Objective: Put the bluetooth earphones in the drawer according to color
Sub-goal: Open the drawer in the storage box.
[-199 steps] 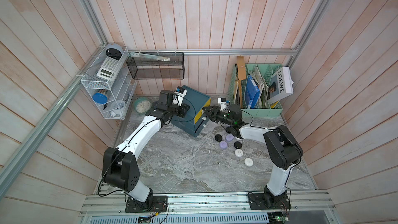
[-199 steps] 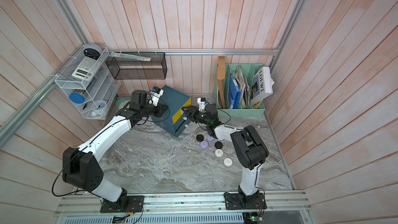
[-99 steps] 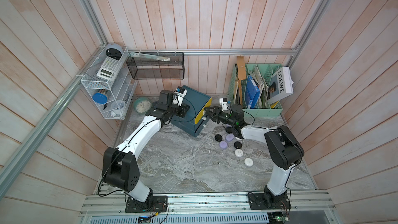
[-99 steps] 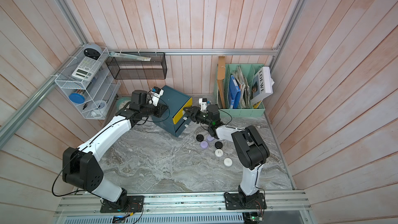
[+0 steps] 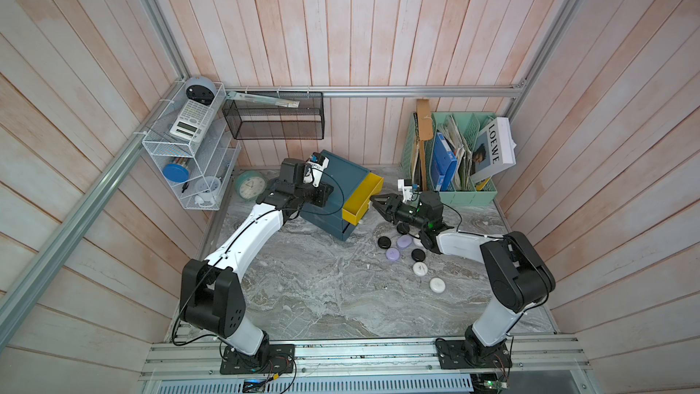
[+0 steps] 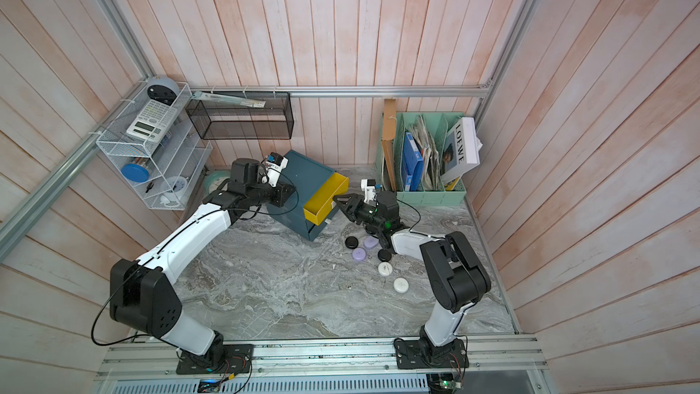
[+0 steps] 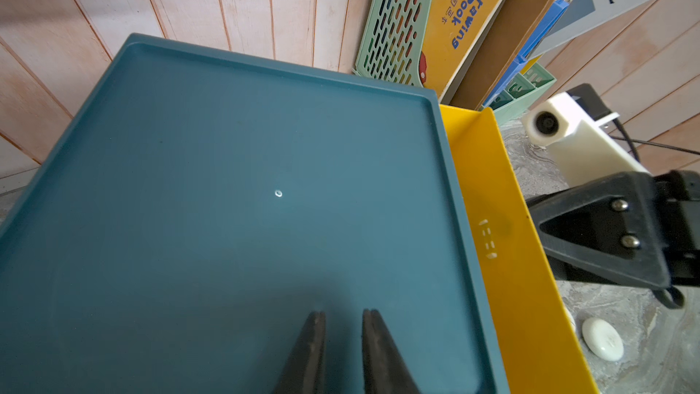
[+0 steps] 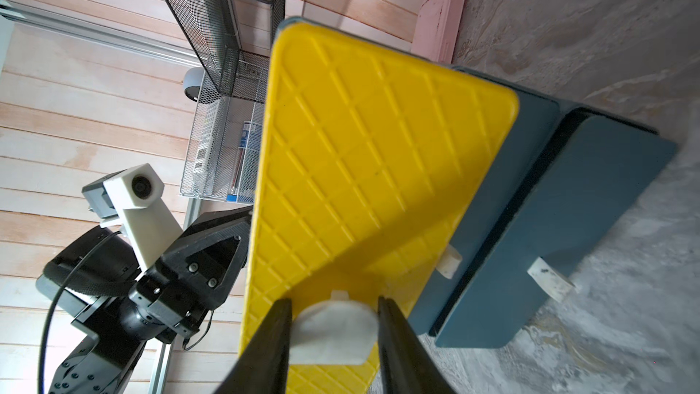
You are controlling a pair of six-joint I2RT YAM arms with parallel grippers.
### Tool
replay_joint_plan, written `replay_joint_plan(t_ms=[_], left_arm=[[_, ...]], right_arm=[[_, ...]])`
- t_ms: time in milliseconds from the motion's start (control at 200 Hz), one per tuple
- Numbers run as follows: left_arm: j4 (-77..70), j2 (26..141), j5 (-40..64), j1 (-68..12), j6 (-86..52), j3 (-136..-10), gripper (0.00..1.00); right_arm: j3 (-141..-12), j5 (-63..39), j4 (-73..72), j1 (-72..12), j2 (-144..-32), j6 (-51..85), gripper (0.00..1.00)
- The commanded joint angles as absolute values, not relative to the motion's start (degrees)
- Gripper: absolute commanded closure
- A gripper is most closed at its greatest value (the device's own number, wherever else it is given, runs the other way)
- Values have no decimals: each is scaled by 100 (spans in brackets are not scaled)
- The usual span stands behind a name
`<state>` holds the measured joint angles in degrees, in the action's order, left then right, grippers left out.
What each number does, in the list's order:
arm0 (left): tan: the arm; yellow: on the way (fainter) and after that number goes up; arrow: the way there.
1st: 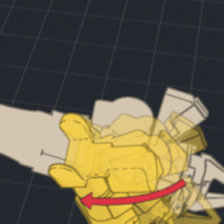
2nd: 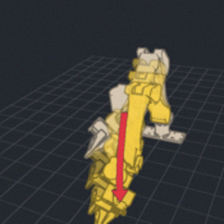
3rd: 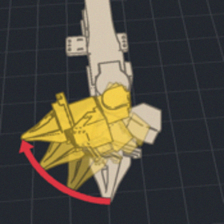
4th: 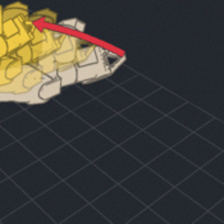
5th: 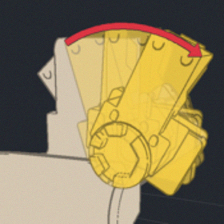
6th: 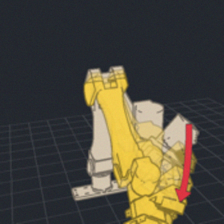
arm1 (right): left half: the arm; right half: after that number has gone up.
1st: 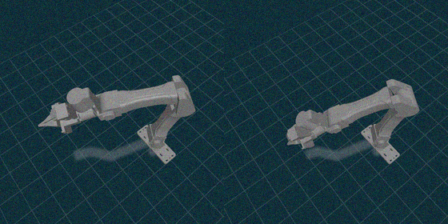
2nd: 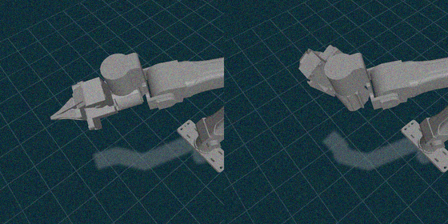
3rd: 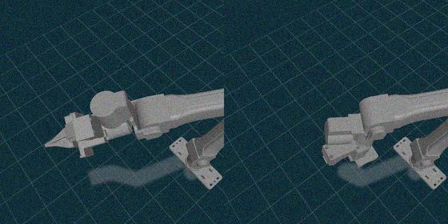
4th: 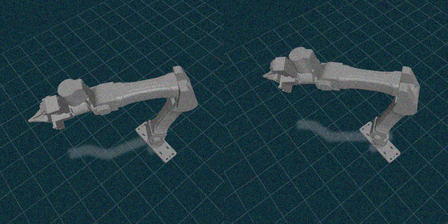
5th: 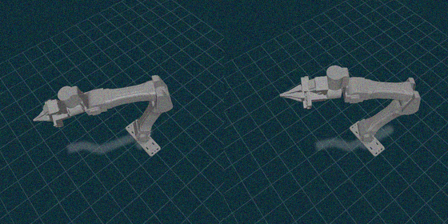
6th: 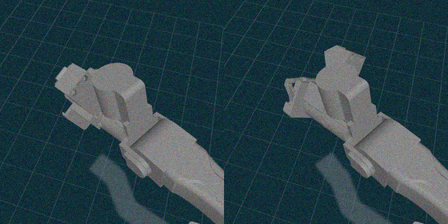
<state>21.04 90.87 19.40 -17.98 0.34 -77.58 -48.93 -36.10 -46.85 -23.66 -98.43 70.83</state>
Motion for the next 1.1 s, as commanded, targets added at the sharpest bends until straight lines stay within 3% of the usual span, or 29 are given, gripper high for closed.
replay_joint_plan(t_ms=[0,405,770,930,1095], left_arm=[[2573,9193,1819,-1802,105,-7778,78],[2575,9207,1822,-1802,105,-7770,78],[2523,9168,1767,-1802,79,-7761,78],[2386,8939,1671,-1807,45,-7711,78],[2077,8465,1907,-1849,0,-7508,67]], right_arm=[[-4730,-3631,-4245,-2275,-9607,6700,67],[-4533,-3679,-4139,-2191,-9394,6634,64],[-4770,-3789,-3926,-2176,-9311,6275,25],[-4865,-3666,-3097,-2093,-8952,5674,21],[-5032,-3171,-1287,-2025,-8341,4368,18]])
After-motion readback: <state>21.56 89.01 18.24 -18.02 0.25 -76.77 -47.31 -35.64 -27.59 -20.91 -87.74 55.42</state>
